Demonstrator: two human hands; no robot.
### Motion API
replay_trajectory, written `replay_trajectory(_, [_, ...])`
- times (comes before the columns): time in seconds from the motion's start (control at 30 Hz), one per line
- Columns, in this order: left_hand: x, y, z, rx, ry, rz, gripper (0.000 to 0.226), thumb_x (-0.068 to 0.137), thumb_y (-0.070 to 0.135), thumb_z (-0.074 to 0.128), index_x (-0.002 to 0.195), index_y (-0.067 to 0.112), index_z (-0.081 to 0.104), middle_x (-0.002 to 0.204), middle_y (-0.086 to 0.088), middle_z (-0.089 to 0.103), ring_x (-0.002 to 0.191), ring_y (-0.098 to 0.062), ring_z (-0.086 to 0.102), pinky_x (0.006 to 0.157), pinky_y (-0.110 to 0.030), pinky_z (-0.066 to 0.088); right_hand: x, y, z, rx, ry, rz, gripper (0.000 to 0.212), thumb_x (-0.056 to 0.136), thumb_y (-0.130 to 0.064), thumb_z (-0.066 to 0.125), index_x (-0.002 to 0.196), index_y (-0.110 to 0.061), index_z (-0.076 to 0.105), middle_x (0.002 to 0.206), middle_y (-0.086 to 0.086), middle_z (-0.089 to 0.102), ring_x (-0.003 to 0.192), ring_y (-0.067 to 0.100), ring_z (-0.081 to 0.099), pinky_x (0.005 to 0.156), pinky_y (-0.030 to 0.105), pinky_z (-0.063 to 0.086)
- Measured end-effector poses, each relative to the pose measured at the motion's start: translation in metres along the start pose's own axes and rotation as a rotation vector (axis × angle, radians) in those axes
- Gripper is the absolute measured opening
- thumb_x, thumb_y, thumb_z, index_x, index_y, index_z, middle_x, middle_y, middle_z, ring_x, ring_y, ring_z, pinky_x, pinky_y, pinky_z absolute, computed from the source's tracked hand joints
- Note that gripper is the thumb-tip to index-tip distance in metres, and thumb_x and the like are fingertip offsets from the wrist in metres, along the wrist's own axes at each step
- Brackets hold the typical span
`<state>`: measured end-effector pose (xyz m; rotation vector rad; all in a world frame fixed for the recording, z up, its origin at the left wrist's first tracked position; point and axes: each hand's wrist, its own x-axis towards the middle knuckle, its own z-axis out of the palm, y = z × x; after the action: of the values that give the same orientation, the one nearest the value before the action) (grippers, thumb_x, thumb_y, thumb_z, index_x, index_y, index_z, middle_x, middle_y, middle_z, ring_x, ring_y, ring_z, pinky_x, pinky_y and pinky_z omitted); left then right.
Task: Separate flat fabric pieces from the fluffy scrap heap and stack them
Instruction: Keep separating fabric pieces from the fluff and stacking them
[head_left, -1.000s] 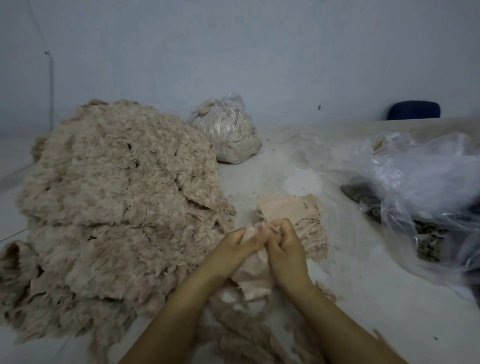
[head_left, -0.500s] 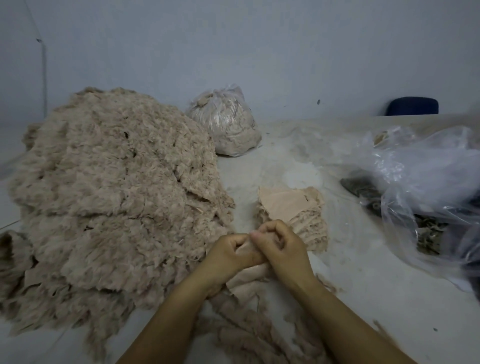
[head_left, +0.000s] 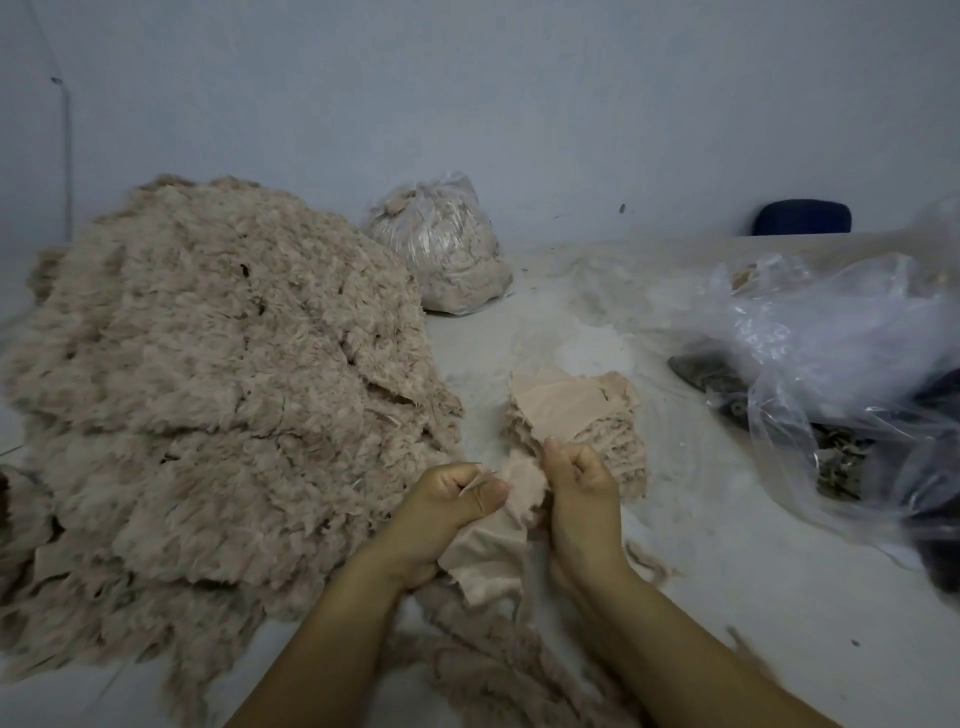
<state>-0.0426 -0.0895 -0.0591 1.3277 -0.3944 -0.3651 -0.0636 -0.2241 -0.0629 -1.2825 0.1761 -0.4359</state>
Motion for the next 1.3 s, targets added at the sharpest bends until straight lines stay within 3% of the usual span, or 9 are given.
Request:
replay_trajectory(0.23, [0.006, 0.003, -0.002, -0.133, 0.165, -0.024, 0.023, 0.075, 0.027, 0.063, 0.082, 0.006, 0.066, 0.079, -0.014, 0.07, 0.068, -0.02, 0.067, 0.061, -0.028, 0.056, -0.003, 0.002, -0.005, -0.246, -0.213, 0.037, 0.047, 0.088, -0.062, 0.046, 0.076, -0.017, 0.054, 0.056, -0.011, 0.057, 0.052, 0.005, 0.052, 0.052, 0.02, 0.044])
replay_trajectory(0.37, [0.005, 0.004, -0.002, -0.172, 0.041, -0.088, 0.037, 0.084, 0.03, 0.063, 0.098, -0.003, 0.068, 0.099, -0.024, 0.068, 0.089, -0.029, 0.068, 0.081, -0.036, 0.056, -0.004, 0.001, -0.006, -0.441, -0.271, -0.168, 0.02, 0.093, -0.026, 0.059, 0.075, -0.02, 0.052, 0.06, -0.011, 0.049, 0.057, 0.003, 0.044, 0.058, 0.02, 0.038])
replay_trajectory(0.53, [0.004, 0.004, 0.012, 0.135, 0.135, -0.047, 0.034, 0.081, 0.037, 0.063, 0.091, 0.005, 0.071, 0.091, -0.018, 0.072, 0.087, -0.029, 0.07, 0.075, -0.038, 0.056, -0.003, -0.003, 0.0, -0.591, -0.265, -0.293, 0.02, 0.094, -0.022, 0.056, 0.076, -0.023, 0.048, 0.059, -0.013, 0.05, 0.054, -0.003, 0.044, 0.052, 0.012, 0.036])
replay_trajectory(0.67, [0.01, -0.002, 0.019, 0.117, 0.324, -0.001, 0.015, 0.094, 0.019, 0.055, 0.094, 0.011, 0.068, 0.08, -0.001, 0.069, 0.081, -0.021, 0.064, 0.078, -0.035, 0.05, -0.002, 0.0, -0.014, -0.509, -0.163, -0.202, 0.02, 0.096, -0.019, 0.053, 0.077, -0.016, 0.047, 0.065, -0.004, 0.048, 0.054, -0.003, 0.045, 0.05, 0.01, 0.036])
replay_trajectory(0.8, [0.016, 0.002, 0.001, -0.1, 0.595, -0.014, 0.018, 0.095, 0.023, 0.054, 0.102, 0.009, 0.063, 0.083, -0.005, 0.068, 0.077, -0.019, 0.065, 0.073, -0.033, 0.053, -0.004, -0.001, -0.03, -0.516, -0.221, -0.154, 0.024, 0.094, -0.03, 0.054, 0.071, -0.023, 0.054, 0.064, -0.01, 0.053, 0.057, -0.002, 0.046, 0.056, 0.013, 0.038])
replay_trajectory(0.93, [0.013, 0.002, 0.004, -0.159, 0.517, -0.082, 0.03, 0.09, 0.033, 0.059, 0.098, 0.004, 0.065, 0.09, -0.018, 0.072, 0.078, -0.028, 0.07, 0.062, -0.035, 0.058, -0.013, -0.005, -0.024, -0.428, -0.425, 0.014, 0.039, 0.08, -0.061, 0.042, 0.07, -0.028, 0.06, 0.059, -0.006, 0.061, 0.052, 0.007, 0.056, 0.05, 0.023, 0.046])
replay_trajectory(1.0, [0.013, -0.001, 0.014, -0.18, 0.462, -0.084, 0.035, 0.089, 0.032, 0.059, 0.096, -0.002, 0.065, 0.089, -0.022, 0.071, 0.076, -0.03, 0.07, 0.064, -0.034, 0.058, -0.015, -0.004, -0.02, -0.257, -0.501, 0.137, 0.041, 0.081, -0.052, 0.051, 0.089, -0.012, 0.058, 0.064, 0.005, 0.062, 0.051, 0.017, 0.057, 0.045, 0.026, 0.046])
replay_trajectory(1.13, [0.013, -0.002, 0.015, -0.137, 0.604, -0.003, 0.027, 0.091, 0.025, 0.06, 0.106, 0.003, 0.065, 0.092, -0.015, 0.071, 0.074, -0.021, 0.069, 0.063, -0.029, 0.056, -0.012, -0.001, -0.021, -0.18, -0.445, 0.118, 0.027, 0.09, -0.022, 0.06, 0.075, -0.009, 0.042, 0.043, 0.0, 0.043, 0.033, 0.01, 0.036, 0.034, 0.018, 0.028])
replay_trajectory(1.3, [0.01, -0.001, 0.017, -0.042, 0.612, 0.021, 0.023, 0.093, 0.021, 0.058, 0.108, 0.004, 0.064, 0.1, -0.018, 0.069, 0.088, -0.03, 0.067, 0.08, -0.042, 0.055, -0.014, 0.003, -0.022, -0.147, -0.416, 0.148, 0.028, 0.088, -0.031, 0.059, 0.077, -0.008, 0.048, 0.052, 0.001, 0.049, 0.041, 0.011, 0.043, 0.039, 0.02, 0.036])
